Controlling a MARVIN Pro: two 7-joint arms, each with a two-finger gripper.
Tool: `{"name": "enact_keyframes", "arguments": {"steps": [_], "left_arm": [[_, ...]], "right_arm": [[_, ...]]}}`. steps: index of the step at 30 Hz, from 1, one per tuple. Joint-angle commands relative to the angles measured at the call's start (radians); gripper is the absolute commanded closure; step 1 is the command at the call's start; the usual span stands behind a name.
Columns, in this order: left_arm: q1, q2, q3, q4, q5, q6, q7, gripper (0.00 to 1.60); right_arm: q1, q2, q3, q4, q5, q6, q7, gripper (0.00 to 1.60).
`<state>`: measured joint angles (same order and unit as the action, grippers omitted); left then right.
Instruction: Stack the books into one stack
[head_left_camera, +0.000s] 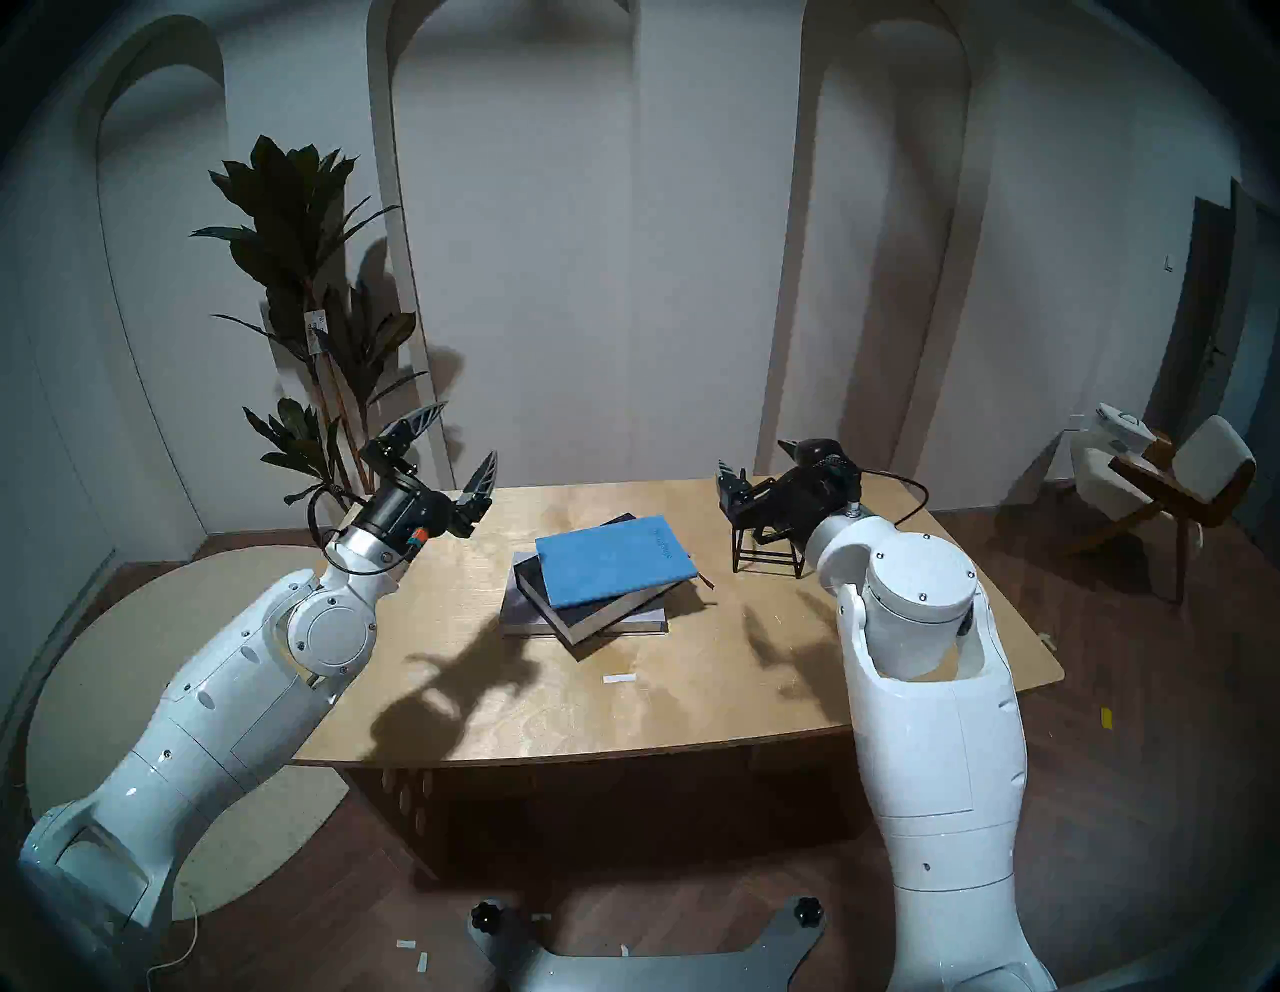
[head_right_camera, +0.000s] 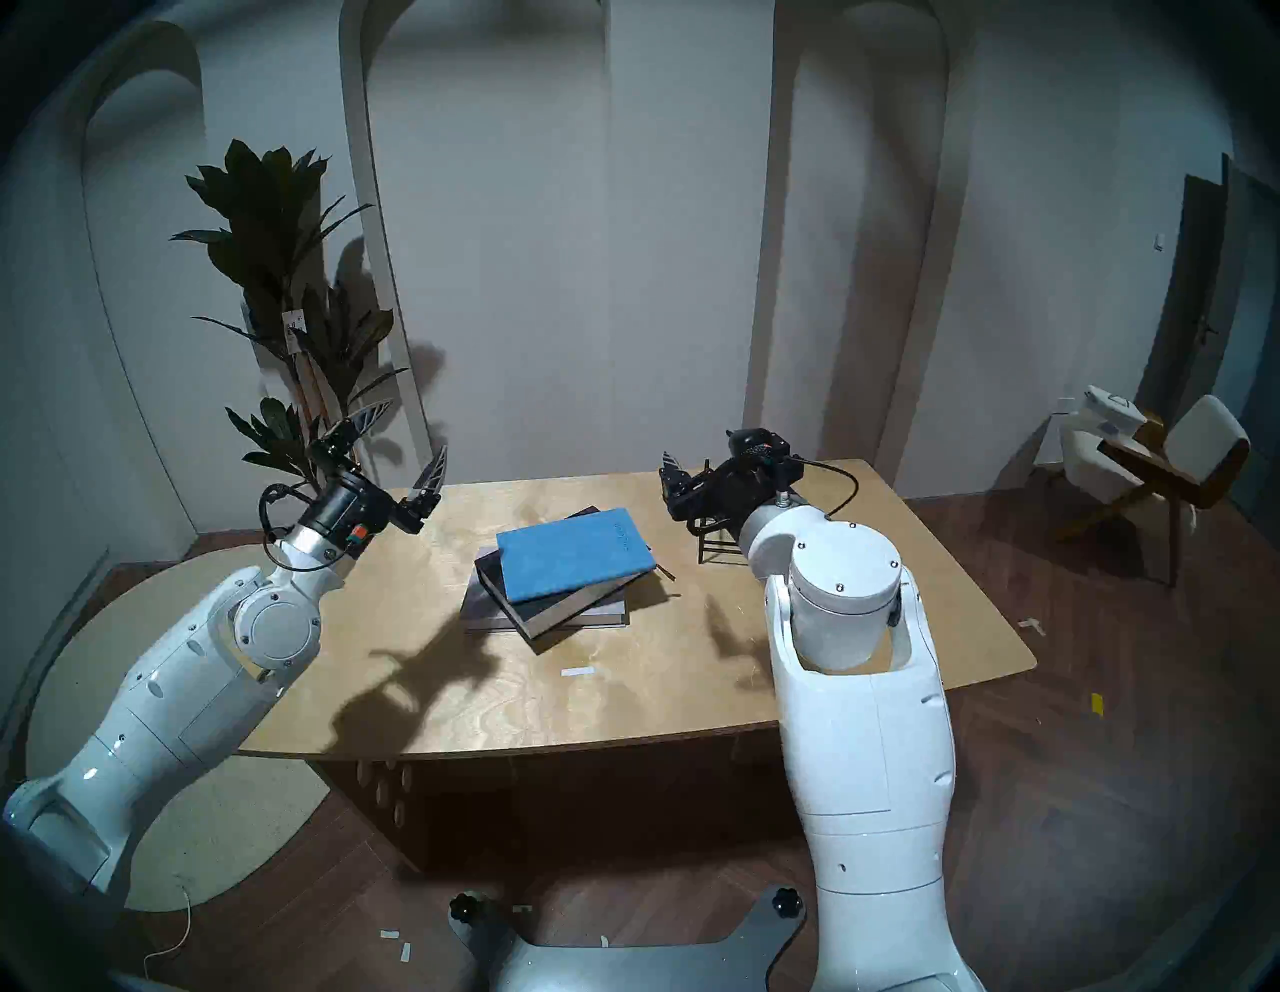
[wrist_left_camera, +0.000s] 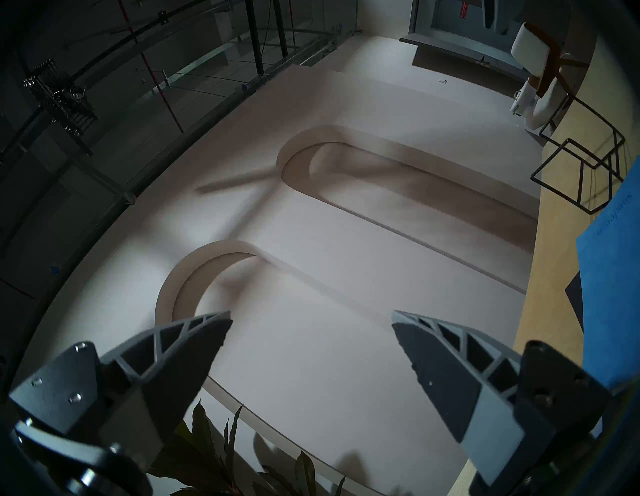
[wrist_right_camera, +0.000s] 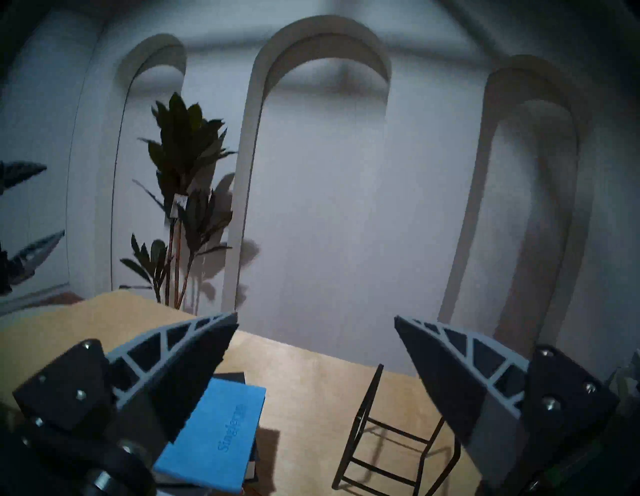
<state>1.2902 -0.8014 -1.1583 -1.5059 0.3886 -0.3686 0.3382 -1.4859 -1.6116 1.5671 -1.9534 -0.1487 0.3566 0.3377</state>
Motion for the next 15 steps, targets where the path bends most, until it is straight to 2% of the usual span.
{"name": "enact_keyframes", "arguments": {"steps": [1,3,4,5,6,8,15], "left_arm": [[-0.019,-0.002,-0.010,-0.014,-0.001,0.000,0.005,0.00],[-0.019,-0.002,-0.010,-0.014,-0.001,0.000,0.005,0.00],[-0.019,-0.002,-0.010,-0.014,-0.001,0.001,0.005,0.00],[-0.019,-0.002,-0.010,-0.014,0.000,0.001,0.005,0.00],[-0.019,-0.002,-0.010,-0.014,0.000,0.001,0.005,0.00],[-0.019,-0.002,-0.010,-0.015,0.000,0.002,0.005,0.00],[-0.019,-0.002,-0.010,-0.015,0.000,0.003,0.005,0.00]], "right_arm": [[-0.075,0.004,0.060,-0.036,0.093,-0.079,-0.108,0.00],[-0.079,0.001,0.083,-0.008,0.148,-0.083,-0.157,0.00],[-0.082,0.000,0.090,-0.005,0.168,-0.059,-0.170,0.00],[-0.090,0.000,0.084,-0.006,0.179,-0.055,-0.211,0.00],[-0.091,0.002,0.092,-0.004,0.189,-0.060,-0.186,0.00],[-0.098,0.002,0.076,-0.005,0.216,-0.072,-0.242,0.00],[-0.106,0.002,0.043,-0.007,0.248,-0.094,-0.344,0.00]]}}
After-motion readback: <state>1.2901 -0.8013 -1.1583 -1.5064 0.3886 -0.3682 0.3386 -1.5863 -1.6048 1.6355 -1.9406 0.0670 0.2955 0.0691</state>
